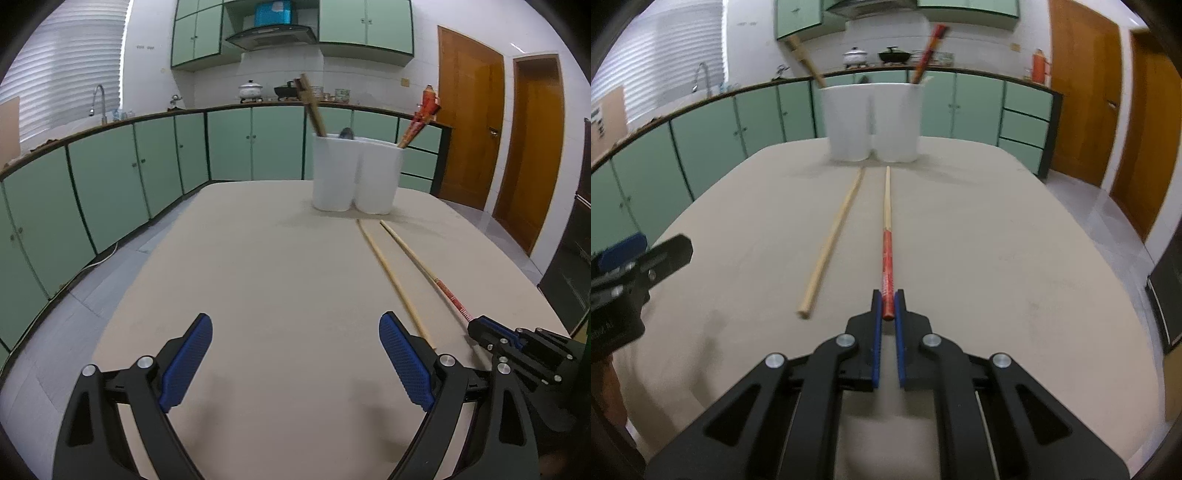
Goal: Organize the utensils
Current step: 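Close the left gripper on the plain wooden chopstick while the right gripper holds its own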
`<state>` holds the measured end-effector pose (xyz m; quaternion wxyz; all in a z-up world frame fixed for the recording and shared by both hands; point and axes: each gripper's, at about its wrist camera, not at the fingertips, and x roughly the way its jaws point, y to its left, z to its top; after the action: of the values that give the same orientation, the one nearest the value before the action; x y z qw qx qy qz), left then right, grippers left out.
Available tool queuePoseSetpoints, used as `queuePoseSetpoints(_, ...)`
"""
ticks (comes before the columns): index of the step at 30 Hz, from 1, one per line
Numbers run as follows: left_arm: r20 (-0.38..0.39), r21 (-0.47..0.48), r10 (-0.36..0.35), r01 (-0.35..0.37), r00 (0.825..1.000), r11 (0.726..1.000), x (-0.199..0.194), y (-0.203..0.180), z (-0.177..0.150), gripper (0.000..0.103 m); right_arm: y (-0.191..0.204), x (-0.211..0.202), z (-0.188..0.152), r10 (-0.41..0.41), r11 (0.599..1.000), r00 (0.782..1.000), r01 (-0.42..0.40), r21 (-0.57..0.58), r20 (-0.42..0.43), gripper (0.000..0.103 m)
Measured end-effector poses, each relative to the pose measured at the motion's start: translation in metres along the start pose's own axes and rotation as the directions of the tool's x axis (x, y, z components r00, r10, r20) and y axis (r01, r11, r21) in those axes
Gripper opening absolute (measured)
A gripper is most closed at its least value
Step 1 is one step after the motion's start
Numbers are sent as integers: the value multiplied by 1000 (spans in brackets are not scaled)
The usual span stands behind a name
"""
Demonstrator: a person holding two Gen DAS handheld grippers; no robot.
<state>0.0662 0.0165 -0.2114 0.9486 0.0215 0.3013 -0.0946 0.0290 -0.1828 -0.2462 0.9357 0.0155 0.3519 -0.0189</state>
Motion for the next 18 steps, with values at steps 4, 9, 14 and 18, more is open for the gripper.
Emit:
queuePoseSetpoints(4, -9, 6, -26, 26, 1000, 1000, 6, -19, 1, 88, -21, -7, 2, -20, 999, 1000, 19, 48, 10, 6)
queuePoseSetpoints(9, -45, 23, -61, 62, 997, 998, 14, -47, -5, 85, -52, -17, 9, -38, 993, 998, 33, 115, 43, 6)
queuePoseSetpoints(14, -86, 20, -74, 76, 994, 997, 25, -66, -12, 79, -62, -20, 7, -39, 993, 997, 32, 110, 64, 6)
queuePoseSetpoints(18, -97, 48, -52, 57, 994, 997, 31, -77, -16, 70, -66, -21, 3, -23, 994, 997, 15, 106, 72, 6)
